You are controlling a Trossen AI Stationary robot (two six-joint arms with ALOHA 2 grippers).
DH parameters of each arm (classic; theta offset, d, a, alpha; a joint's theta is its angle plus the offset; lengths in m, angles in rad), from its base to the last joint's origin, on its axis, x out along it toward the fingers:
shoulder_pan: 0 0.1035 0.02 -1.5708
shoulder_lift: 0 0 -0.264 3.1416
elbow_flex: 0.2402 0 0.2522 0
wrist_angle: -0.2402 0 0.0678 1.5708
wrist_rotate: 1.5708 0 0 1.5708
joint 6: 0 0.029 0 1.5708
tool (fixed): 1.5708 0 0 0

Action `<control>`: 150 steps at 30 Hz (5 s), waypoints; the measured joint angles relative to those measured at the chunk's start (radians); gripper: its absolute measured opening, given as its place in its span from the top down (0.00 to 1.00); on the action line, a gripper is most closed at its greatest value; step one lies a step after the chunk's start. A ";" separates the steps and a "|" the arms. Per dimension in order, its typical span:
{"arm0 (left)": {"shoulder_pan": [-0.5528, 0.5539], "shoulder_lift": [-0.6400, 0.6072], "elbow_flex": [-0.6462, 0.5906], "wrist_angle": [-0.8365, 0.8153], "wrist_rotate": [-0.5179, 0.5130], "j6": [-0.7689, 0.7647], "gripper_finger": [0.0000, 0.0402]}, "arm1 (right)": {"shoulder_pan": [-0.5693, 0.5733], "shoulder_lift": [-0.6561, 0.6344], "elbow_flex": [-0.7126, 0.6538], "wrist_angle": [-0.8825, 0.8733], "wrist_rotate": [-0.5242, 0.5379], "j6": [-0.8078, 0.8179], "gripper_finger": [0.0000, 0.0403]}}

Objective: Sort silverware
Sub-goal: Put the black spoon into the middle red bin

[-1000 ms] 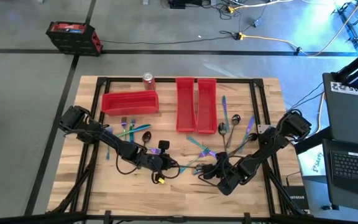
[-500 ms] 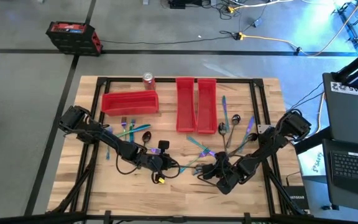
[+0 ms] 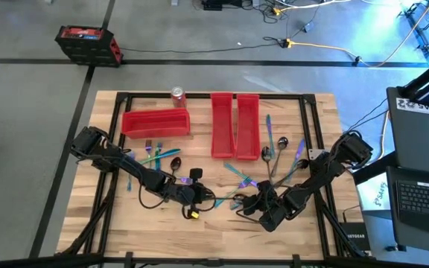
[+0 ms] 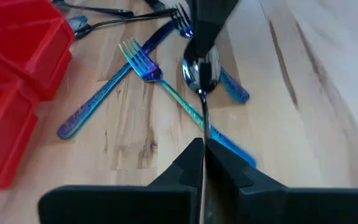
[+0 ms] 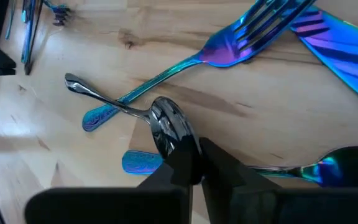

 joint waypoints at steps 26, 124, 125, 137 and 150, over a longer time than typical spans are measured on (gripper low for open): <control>-0.007 -0.005 0.000 0.195 0.125 -0.351 0.38 | 0.002 -0.230 0.000 -0.176 0.018 -0.174 1.00; -0.080 0.202 -0.008 0.667 -0.337 -0.484 0.41 | -0.050 -0.578 0.002 -0.380 0.036 -0.541 1.00; -0.080 0.202 -0.008 0.667 -0.337 -0.484 0.41 | -0.050 -0.578 0.002 -0.380 0.036 -0.545 1.00; -0.077 0.202 -0.008 0.659 -0.326 -0.434 0.41 | -0.050 -0.579 0.002 -0.372 0.042 -0.574 1.00; -0.062 0.202 -0.008 0.653 -0.314 -0.464 0.41 | -0.050 -0.581 0.002 -0.361 0.057 -0.598 1.00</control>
